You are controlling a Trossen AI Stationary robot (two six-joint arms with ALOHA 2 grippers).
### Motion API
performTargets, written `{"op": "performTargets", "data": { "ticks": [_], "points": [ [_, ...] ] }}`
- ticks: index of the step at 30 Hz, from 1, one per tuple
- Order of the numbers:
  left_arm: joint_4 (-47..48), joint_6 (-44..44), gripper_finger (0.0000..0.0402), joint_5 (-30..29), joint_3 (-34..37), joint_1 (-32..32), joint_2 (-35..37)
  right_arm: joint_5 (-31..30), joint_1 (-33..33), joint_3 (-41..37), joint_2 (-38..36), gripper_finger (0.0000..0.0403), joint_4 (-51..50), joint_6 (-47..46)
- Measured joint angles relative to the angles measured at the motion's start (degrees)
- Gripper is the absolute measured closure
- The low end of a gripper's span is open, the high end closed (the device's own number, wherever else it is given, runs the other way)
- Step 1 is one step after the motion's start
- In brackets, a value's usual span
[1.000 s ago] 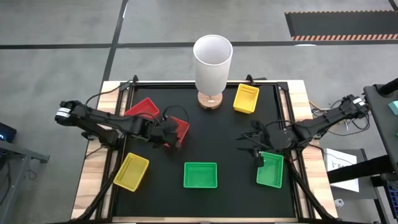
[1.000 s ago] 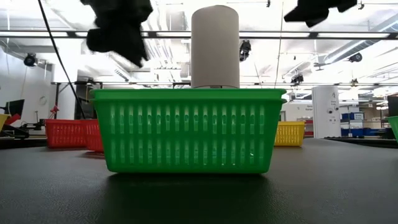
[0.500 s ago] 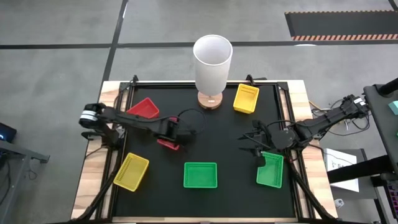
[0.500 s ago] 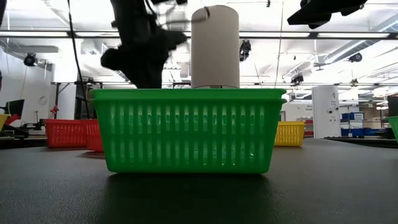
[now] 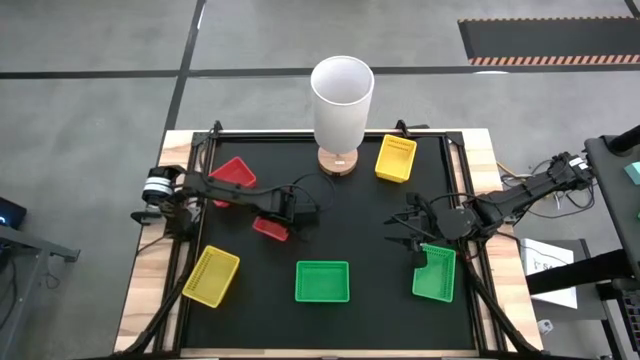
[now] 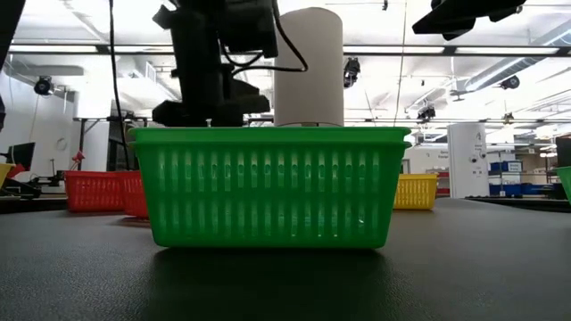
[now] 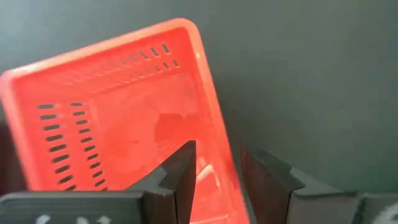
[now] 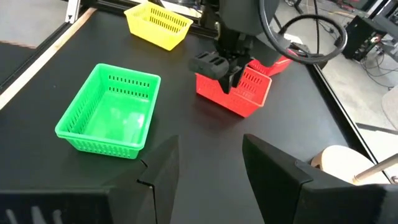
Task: Stack baskets by color
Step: Stack the bottom red bin on the stacked red bins
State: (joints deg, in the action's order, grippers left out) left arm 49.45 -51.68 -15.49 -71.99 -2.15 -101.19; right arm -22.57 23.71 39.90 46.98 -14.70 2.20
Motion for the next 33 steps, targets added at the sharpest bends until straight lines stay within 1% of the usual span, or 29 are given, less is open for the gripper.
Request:
{"op": "performTargets", "data": {
  "ticks": [2, 8, 11, 15, 17, 19, 21, 24, 26, 28, 33],
  "points": [
    [-1.97, 0.1, 0.0293, 0.26, 1.48, 0.02, 0.0, 0.0, 0.0, 0.0, 0.01, 0.0236, -0.02, 0.0],
    [-2.67, 0.13, 0.0298, 0.46, 3.64, 0.0, 0.0, 0.0, 0.02, 0.0, 0.02, 0.0236, 0.0, -0.04],
    [-2.74, 0.24, 0.0327, 0.44, 4.14, -0.08, 0.0, 0.0, 0.0, 0.0, 0.02, 0.0236, 0.0, -0.05],
    [-2.46, 2.97, 0.0388, 0.58, 4.31, -0.24, 0.01, 0.0, 0.02, 0.0, 0.02, 0.0236, -0.02, -0.09],
    [-1.12, 4.82, 0.0395, -0.27, 3.99, -0.47, 0.43, 0.0, 0.0, 0.0, 0.02, 0.0236, -0.01, -0.13],
    [2.22, 6.47, 0.0399, -3.06, 3.08, -1.0, 1.4, 0.0, 0.0, -0.03, 0.02, 0.0236, 0.04, -0.22],
    [7.19, 7.33, 0.04, -5.27, 1.98, -1.47, 2.94, 0.0, 0.02, -0.27, 0.02, 0.0236, -0.11, -0.22],
    [17.65, 7.63, 0.0401, -9.11, 0.04, -1.66, 5.45, 0.0, 0.0, -0.59, 0.04, 0.0236, -0.04, -0.71],
    [22.72, 10.07, 0.0401, -11.4, -0.45, -1.55, 8.21, -0.02, 0.0, -0.67, 0.04, 0.0236, 0.09, -1.01],
    [24.08, 15.22, 0.0401, -12.62, 0.42, -1.05, 11.9, -0.02, -0.07, -0.76, 0.02, 0.0236, 0.04, -1.15],
    [24.04, 25.64, 0.0401, -12.6, 5.0, 2.5, 21.26, -0.01, -0.09, -0.76, 0.04, 0.0236, 0.4, -1.29]
  ]
}}
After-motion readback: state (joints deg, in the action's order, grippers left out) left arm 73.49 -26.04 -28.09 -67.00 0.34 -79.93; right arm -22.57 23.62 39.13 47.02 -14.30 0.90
